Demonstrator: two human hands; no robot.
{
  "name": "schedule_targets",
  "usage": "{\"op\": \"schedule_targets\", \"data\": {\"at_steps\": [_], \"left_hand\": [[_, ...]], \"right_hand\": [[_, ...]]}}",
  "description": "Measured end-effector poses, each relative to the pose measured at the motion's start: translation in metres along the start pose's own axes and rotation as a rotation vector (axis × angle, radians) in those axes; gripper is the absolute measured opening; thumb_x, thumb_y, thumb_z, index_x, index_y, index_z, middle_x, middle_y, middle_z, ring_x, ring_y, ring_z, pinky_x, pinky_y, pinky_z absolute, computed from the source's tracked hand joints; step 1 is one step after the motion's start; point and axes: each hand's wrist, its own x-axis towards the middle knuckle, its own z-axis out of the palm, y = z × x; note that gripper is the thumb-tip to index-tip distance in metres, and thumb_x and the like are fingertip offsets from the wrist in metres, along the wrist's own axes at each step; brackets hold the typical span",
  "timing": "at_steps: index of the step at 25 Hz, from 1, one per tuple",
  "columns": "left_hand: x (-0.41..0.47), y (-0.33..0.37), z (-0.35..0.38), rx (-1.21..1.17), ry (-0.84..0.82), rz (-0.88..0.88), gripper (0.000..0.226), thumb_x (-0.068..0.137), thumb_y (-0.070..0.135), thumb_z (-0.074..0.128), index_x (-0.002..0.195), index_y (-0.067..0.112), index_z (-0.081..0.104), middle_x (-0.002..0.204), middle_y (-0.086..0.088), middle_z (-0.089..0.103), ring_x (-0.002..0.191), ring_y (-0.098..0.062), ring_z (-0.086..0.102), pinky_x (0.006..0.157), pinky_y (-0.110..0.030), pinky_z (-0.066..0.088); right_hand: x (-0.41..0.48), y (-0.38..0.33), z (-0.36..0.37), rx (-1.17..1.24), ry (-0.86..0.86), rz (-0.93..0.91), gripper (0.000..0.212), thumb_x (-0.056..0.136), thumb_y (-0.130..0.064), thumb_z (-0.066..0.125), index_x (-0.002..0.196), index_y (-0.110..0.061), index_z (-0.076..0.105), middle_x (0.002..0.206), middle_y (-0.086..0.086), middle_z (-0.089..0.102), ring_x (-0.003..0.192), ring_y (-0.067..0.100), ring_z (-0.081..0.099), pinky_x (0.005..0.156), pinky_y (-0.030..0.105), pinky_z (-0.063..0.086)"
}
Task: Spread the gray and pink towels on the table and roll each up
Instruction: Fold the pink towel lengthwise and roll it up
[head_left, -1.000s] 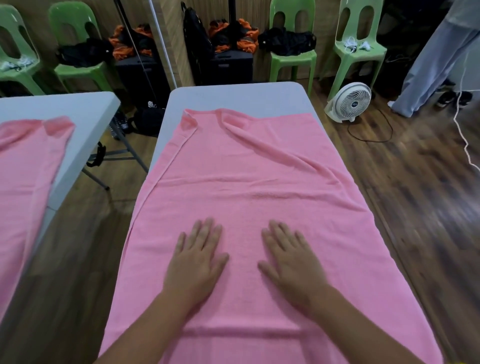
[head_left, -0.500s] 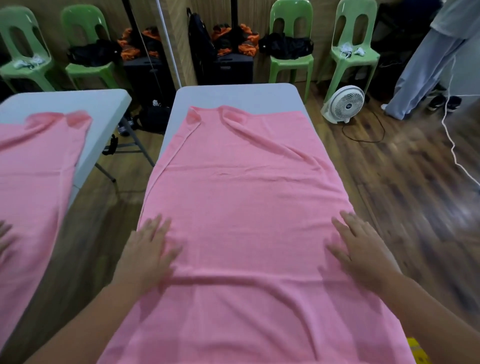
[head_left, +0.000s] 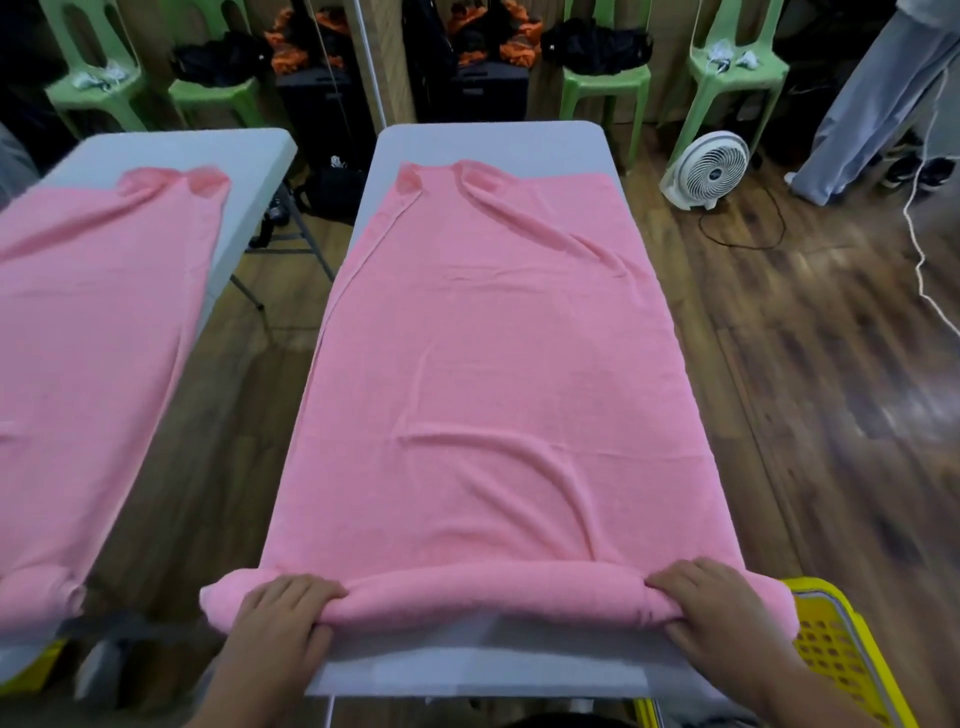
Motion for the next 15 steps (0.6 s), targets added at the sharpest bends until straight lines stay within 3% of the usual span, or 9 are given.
{"op": "schedule_targets", "data": {"at_steps": [3, 5, 6, 8, 10, 12, 15], "left_hand": [[0.027, 0.001, -0.021, 0.016, -0.056, 0.017, 0.025, 0.076, 0.036, 0.044, 0.098, 0.040, 0.056, 0.084, 0.015, 0.067, 0.080, -0.015, 0.062, 0.081, -0.037, 0.041], [0.055, -0.004, -0.034, 0.048, -0.063, -0.031, 0.029, 0.080, 0.040, 0.042, 0.106, 0.037, 0.057, 0.094, 0.012, 0.068, 0.087, -0.017, 0.064, 0.082, -0.041, 0.045], [0.065, -0.007, -0.037, 0.078, -0.028, -0.049, 0.030, 0.083, 0.040, 0.043, 0.109, 0.035, 0.057, 0.101, 0.010, 0.067, 0.091, -0.017, 0.062, 0.084, -0.042, 0.046], [0.069, -0.005, -0.039, 0.083, 0.002, -0.038, 0.026, 0.087, 0.043, 0.046, 0.108, 0.032, 0.059, 0.107, 0.010, 0.062, 0.098, -0.016, 0.057, 0.090, -0.040, 0.046], [0.055, -0.006, -0.033, 0.079, -0.021, 0.052, 0.032, 0.084, 0.054, 0.056, 0.109, 0.034, 0.059, 0.111, 0.014, 0.061, 0.104, -0.011, 0.054, 0.096, -0.039, 0.044], [0.045, -0.011, -0.029, 0.097, -0.081, 0.077, 0.044, 0.077, 0.057, 0.061, 0.115, 0.035, 0.060, 0.116, 0.015, 0.061, 0.108, -0.011, 0.055, 0.100, -0.042, 0.043], [0.055, -0.013, -0.025, 0.049, -0.054, -0.003, 0.030, 0.077, 0.041, 0.047, 0.105, 0.037, 0.059, 0.106, 0.014, 0.065, 0.097, -0.013, 0.058, 0.093, -0.042, 0.047]], "right_hand": [[0.023, 0.005, -0.032, 0.143, -0.112, 0.115, 0.021, 0.071, -0.042, 0.056, 0.091, -0.043, 0.061, 0.085, -0.019, 0.067, 0.078, 0.004, 0.059, 0.072, 0.022, 0.046], [0.047, 0.011, -0.052, 0.155, -0.089, 0.227, 0.018, 0.077, -0.038, 0.061, 0.094, -0.038, 0.067, 0.089, -0.015, 0.069, 0.079, 0.003, 0.060, 0.071, 0.017, 0.043], [0.056, 0.012, -0.057, 0.108, -0.015, 0.253, 0.021, 0.079, -0.035, 0.062, 0.099, -0.033, 0.069, 0.093, -0.010, 0.070, 0.083, 0.010, 0.061, 0.074, 0.022, 0.045], [0.061, 0.011, -0.051, -0.088, 0.150, 0.132, 0.028, 0.081, -0.036, 0.062, 0.104, -0.023, 0.069, 0.098, -0.003, 0.069, 0.088, 0.021, 0.061, 0.081, 0.033, 0.046], [0.049, 0.000, -0.034, -0.174, 0.113, -0.020, 0.041, 0.076, -0.048, 0.062, 0.109, -0.025, 0.066, 0.104, -0.007, 0.066, 0.093, 0.020, 0.060, 0.084, 0.035, 0.047], [0.040, -0.011, -0.016, -0.177, 0.065, -0.005, 0.056, 0.070, -0.056, 0.063, 0.118, -0.027, 0.062, 0.111, -0.009, 0.064, 0.098, 0.017, 0.059, 0.087, 0.038, 0.049], [0.048, -0.012, -0.009, -0.145, 0.118, 0.099, 0.036, 0.070, -0.045, 0.053, 0.099, -0.028, 0.066, 0.091, -0.010, 0.067, 0.084, 0.020, 0.057, 0.074, 0.037, 0.048]]}}
